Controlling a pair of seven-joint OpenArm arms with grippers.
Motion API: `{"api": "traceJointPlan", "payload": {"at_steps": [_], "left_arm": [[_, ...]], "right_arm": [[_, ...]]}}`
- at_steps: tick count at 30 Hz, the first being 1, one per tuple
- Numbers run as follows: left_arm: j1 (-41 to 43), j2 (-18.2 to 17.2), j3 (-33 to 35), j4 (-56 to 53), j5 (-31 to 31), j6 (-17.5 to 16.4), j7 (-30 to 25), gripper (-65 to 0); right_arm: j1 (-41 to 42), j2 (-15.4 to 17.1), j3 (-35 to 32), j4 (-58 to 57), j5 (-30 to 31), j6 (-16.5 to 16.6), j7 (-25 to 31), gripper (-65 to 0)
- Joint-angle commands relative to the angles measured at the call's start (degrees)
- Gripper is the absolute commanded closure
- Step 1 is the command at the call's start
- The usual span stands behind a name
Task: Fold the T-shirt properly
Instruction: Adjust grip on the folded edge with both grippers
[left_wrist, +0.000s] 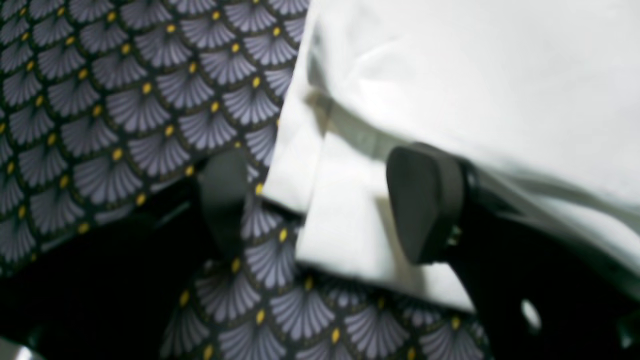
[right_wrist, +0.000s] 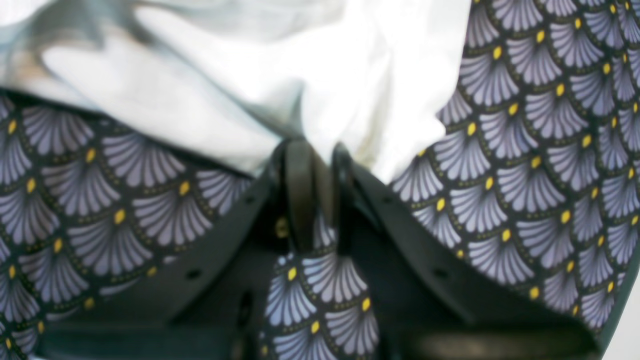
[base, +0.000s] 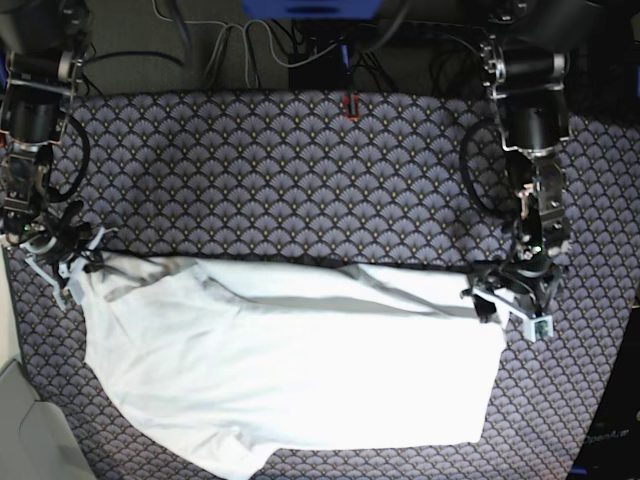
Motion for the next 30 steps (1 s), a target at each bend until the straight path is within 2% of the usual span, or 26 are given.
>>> {"api": "traceJointPlan", "payload": {"at_steps": [1, 5, 21, 27, 30], "left_arm": [[-1.85, -0.59, -0.04, -0.44, -0.09, 0.04, -1.92, -46.1], [-2.11, -0.59, -0.04, -4.57, -0.27, 0.04, -3.06, -46.1], [-1.41, -0.06, -0.04, -5.80, -0.27, 0.04, -3.15, -45.6], [-2.11, 0.46, -0.12, -10.11, -0.27, -0.23, -3.24, -45.5], [-2.47, 0.55, -0.04, -10.46, -0.27, -0.32, -3.24, -40.5]], "right_arm": [[1.16, 1.05, 0.23, 0.97, 0.73, -0.25, 0.68, -3.8], [1.16, 1.05, 0.23, 1.06, 0.73, -0.25, 0.68, -3.8], [1.43, 1.14, 0.15, 1.06, 0.73, -0.25, 0.85, -3.7], [1.43, 1.14, 0.15, 1.06, 0.64, -0.25, 0.94, -3.7], [1.43, 1.14, 0.15, 1.06, 0.64, -0.25, 0.85, -3.5]]}}
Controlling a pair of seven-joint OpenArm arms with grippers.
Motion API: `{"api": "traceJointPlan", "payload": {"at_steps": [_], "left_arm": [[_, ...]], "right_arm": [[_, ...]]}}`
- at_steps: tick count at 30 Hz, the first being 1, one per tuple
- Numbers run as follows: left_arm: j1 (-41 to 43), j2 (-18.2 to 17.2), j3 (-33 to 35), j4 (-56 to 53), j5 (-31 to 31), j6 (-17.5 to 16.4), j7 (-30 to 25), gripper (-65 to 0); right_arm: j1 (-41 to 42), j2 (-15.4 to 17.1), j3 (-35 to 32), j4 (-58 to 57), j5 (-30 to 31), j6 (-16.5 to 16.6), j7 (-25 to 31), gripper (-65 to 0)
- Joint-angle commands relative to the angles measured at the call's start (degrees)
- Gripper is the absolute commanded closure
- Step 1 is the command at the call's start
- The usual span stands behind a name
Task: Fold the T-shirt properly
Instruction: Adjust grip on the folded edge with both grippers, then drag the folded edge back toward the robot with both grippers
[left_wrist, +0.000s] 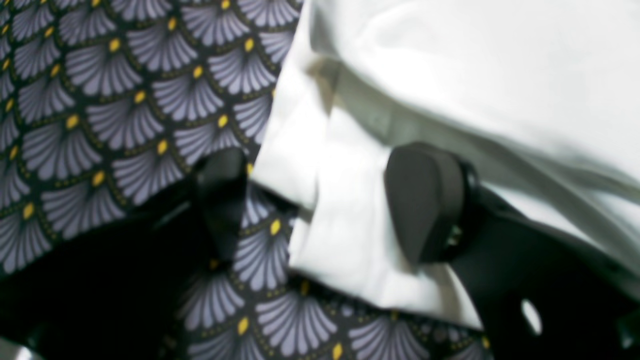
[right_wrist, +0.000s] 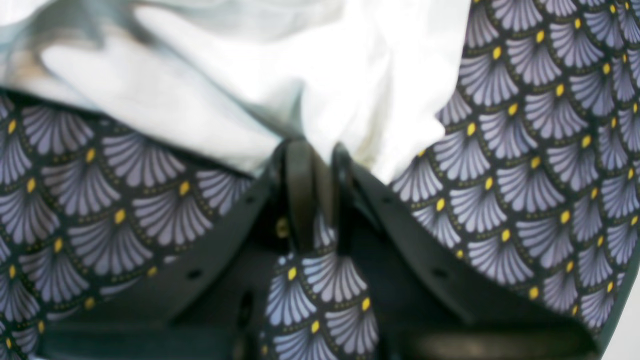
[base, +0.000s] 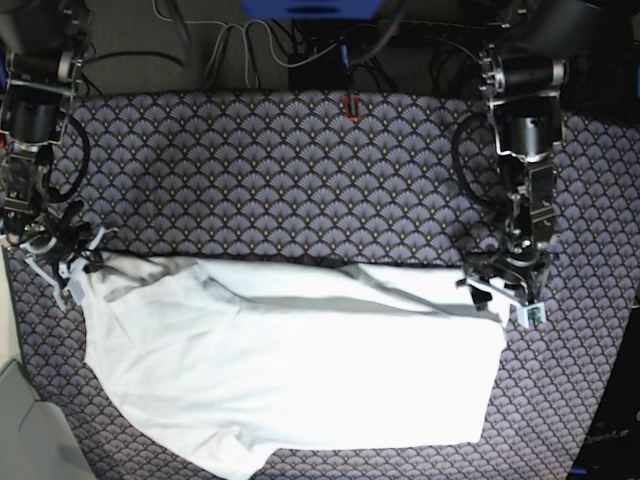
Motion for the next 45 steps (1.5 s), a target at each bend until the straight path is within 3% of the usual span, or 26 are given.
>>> {"api": "traceJointPlan", "payload": {"at_steps": [1, 10, 16, 19, 29, 32, 45], "left_arm": [[-0.96, -0.06, 0.01, 0.16, -0.34, -0.51, 1.68, -36.8], [-0.96, -0.06, -0.17, 0.16, -0.34, -0.51, 1.68, -0.6], [-0.78, -0.32, -0.17, 0.95, -0.42, -0.51, 2.56, -1.3], [-0.78, -0.59, -0.26, 2.36, -0.42, -0.60, 6.43, -1.3], [5.02, -0.68, -0.26, 20.99, -0.42, -0.60, 16.54, -1.3], [7.04, -2.26, -0.26, 25.30, -0.42, -0.60, 19.97, -1.3], [18.30, -4.19, -0.26, 35.50, -0.42, -0.60, 20.84, -1.3]], "right_arm": [[1.40, 1.14, 0.19, 1.02, 0.64, -0.25, 0.96, -3.5], [1.32, 1.22, 0.19, 1.02, 0.56, -0.25, 0.88, -3.2], [1.05, 1.57, 0.45, 1.46, 0.56, -0.25, 0.88, -3.1], [-0.18, 2.19, 0.63, 3.74, 0.56, -0.25, 0.79, -3.1], [-8.44, 2.19, 0.72, 15.96, 0.56, -0.25, 0.61, -3.1], [-11.87, 3.25, 2.39, 18.95, 0.64, -0.25, 0.61, -2.8], [-19.78, 2.63, 12.76, 21.59, 0.73, -0.25, 0.70, -2.8]]}}
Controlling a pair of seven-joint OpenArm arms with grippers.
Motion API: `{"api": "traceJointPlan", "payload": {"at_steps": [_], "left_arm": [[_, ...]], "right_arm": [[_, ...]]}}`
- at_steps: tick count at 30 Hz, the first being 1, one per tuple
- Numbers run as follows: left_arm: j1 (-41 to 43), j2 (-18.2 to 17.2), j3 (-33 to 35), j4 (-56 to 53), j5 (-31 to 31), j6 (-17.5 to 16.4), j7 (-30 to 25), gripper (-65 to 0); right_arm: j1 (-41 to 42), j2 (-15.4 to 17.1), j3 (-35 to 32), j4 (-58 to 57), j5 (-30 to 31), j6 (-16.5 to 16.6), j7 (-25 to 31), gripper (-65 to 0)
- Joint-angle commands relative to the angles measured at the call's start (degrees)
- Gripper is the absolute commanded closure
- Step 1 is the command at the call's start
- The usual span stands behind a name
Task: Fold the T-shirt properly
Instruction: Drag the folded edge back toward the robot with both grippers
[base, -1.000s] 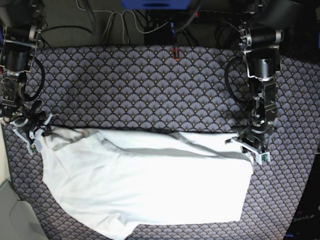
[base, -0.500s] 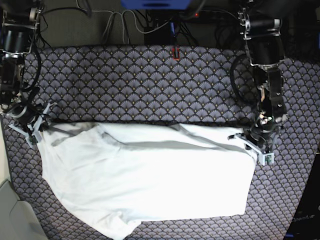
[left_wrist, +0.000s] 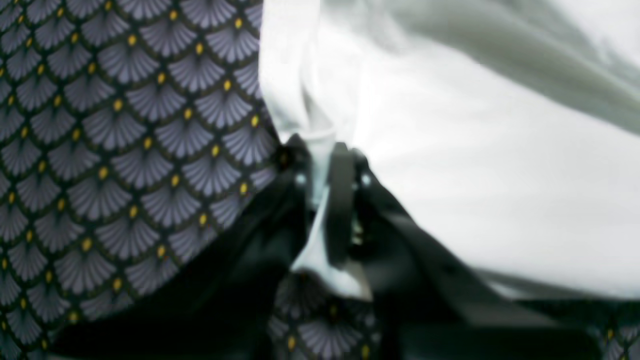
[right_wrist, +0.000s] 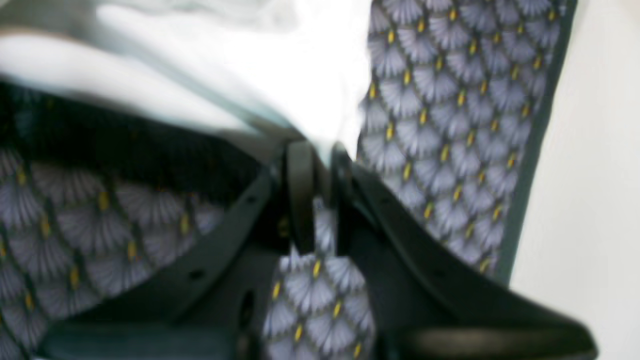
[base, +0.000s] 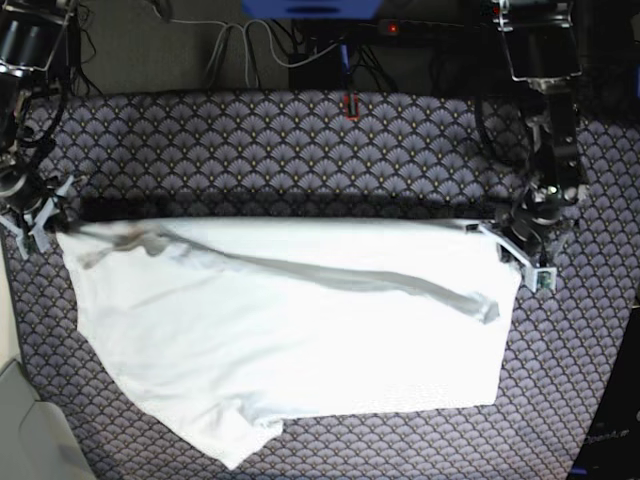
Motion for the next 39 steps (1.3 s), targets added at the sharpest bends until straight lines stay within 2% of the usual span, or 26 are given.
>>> {"api": "traceJointPlan", "payload": {"at_steps": [1, 7, 12, 17, 39], "left_arm": [[0.38, -1.00, -0.52, 2.13, 1.15, 1.02, -1.12, -1.3], [6.53, -1.00, -0.61, 7.93, 1.15, 1.02, -1.12, -1.3], [10.75, -0.65, -5.62, 10.39, 1.15, 0.93, -1.12, -1.3], [12.69, -0.91, -6.58, 10.13, 1.15, 0.93, -1.12, -1.3], [16.64, -0.91, -6.50, 9.51, 1.15, 0.93, -1.12, -1.3]], "right_arm": [[-0.23, 1.65, 0.74, 0.74, -0.93, -1.12, -0.20, -2.8], [-5.59, 1.38, 1.27, 5.22, -0.93, -1.12, -0.11, -2.8], [-11.57, 0.42, 4.17, 12.61, -0.93, -1.12, -0.20, -2.8], [-15.17, 0.33, 4.61, 13.75, -0.93, -1.12, 0.24, -2.8], [-18.34, 0.42, 4.61, 10.23, -1.02, -1.12, 0.15, -2.8]]}}
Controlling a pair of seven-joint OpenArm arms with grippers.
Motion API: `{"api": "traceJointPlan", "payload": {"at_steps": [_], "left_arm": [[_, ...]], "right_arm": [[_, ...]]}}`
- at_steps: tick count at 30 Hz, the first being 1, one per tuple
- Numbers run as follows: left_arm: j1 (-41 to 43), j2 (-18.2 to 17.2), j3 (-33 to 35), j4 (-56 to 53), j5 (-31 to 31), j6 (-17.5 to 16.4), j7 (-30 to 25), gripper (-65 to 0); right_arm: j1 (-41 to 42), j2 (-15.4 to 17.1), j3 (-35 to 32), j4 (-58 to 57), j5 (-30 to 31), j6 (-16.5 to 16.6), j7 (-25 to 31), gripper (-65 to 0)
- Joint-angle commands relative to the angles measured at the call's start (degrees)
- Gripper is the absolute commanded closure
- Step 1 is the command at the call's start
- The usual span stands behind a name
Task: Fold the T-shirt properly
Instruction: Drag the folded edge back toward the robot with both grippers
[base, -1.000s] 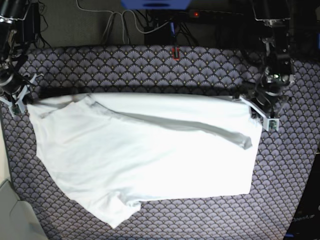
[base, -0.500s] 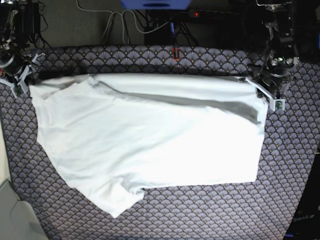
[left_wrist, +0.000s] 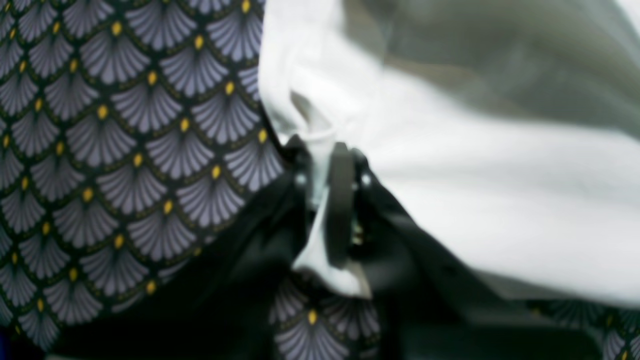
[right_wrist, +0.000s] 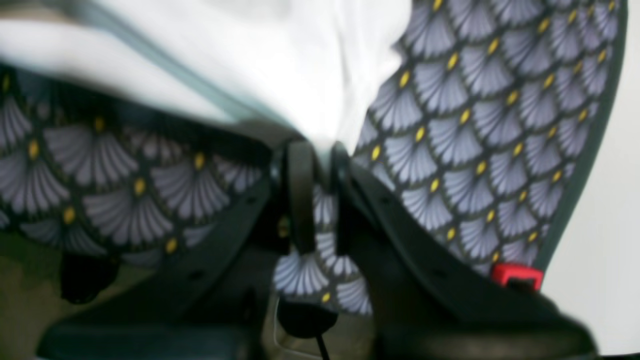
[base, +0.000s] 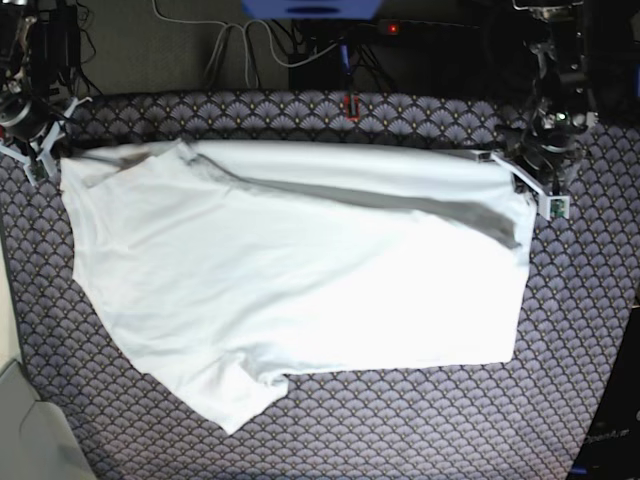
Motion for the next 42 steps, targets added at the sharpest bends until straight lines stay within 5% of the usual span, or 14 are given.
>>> {"api": "traceJointPlan", "payload": {"at_steps": [1, 29, 32, 38, 42], "left_arm": [[0.95, -1.29, -0.75, 0.79, 1.59, 1.43, -0.73, -1.3], [5.88, -1.37, -0.84, 1.14, 1.76, 1.43, -0.73, -1.9], [5.96, -1.37, -0.84, 1.14, 1.68, 1.43, -0.64, -4.1], [8.07, -1.37, -0.84, 2.55, 1.68, 1.43, -0.73, -26.2], [10.01, -1.29, -0.92, 6.59, 1.59, 1.43, -0.82, -27.6]], "right_arm": [[-0.81, 1.70, 1.22, 0.37, -1.54, -1.76, -0.39, -2.8], [-4.33, 0.91, 1.40, 0.64, -1.54, -1.76, -0.74, -4.1], [-4.33, 0.83, 2.71, 0.73, -1.54, -1.76, -0.74, -10.9], [-6.35, -0.05, 7.55, 3.98, -1.45, -1.76, -0.74, -38.0], [-6.61, -3.83, 13.18, 8.64, -1.45, -1.76, -0.74, -46.8]]}}
